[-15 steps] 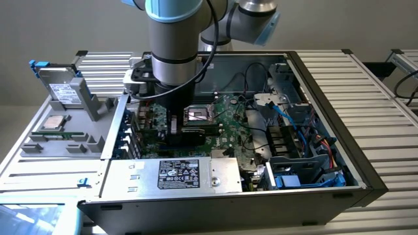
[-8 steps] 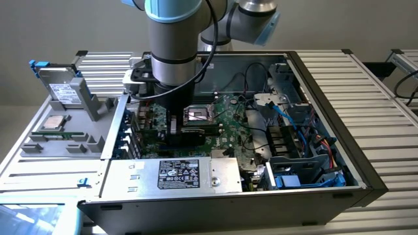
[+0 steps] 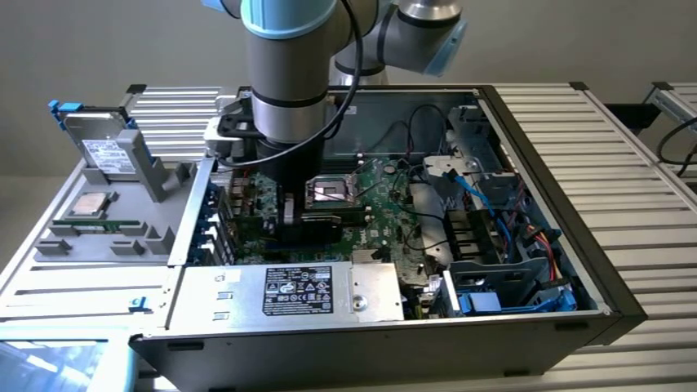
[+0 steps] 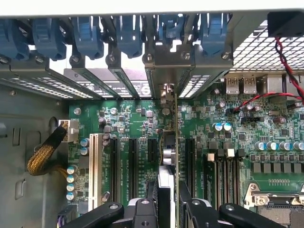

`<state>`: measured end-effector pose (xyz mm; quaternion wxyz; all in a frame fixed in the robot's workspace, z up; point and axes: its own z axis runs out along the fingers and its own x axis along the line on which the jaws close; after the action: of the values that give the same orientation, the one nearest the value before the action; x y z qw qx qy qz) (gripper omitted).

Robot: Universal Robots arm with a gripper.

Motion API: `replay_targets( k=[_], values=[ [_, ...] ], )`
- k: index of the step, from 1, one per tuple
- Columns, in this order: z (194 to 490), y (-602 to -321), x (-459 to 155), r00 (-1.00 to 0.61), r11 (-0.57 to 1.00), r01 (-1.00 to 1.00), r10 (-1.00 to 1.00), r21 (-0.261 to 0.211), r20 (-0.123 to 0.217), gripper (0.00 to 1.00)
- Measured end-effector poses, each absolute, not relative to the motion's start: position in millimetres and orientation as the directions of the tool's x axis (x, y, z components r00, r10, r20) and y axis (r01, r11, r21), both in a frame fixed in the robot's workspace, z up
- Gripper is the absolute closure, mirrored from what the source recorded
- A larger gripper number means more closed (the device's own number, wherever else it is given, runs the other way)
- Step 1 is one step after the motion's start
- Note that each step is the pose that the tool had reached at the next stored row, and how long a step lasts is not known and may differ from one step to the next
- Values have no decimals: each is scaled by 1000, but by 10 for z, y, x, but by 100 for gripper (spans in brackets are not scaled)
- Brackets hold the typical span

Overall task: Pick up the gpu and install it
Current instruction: 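Insert the gpu into the slot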

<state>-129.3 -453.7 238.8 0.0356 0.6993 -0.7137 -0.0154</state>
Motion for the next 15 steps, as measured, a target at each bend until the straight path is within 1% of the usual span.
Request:
replay_targets(
  k=[15],
  values=[
    [2378, -4536, -1300, -19, 21, -997, -999, 72, 29, 72]
  ],
)
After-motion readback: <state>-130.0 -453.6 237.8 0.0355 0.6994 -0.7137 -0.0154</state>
